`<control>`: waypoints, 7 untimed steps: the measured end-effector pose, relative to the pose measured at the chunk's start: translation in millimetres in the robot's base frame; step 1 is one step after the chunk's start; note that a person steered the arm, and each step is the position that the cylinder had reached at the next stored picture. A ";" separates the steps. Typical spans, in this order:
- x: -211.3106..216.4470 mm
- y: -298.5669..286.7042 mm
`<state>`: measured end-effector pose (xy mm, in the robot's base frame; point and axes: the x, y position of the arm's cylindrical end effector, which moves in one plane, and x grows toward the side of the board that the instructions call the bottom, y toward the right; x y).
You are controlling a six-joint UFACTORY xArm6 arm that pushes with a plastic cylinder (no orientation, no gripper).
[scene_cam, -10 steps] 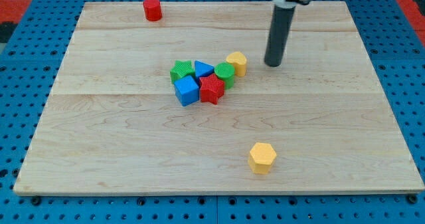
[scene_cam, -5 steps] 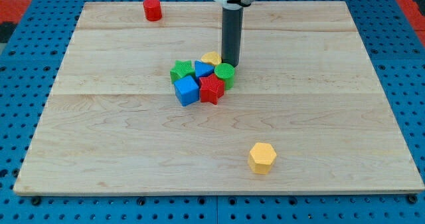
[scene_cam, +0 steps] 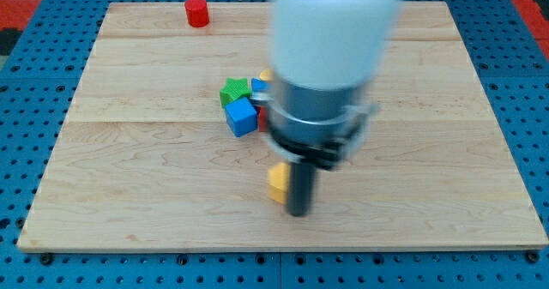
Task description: Move the yellow heart and the yellow hexagon parallel to each other
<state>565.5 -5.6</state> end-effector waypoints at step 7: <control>-90.1 -145.3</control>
<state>475.4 -150.9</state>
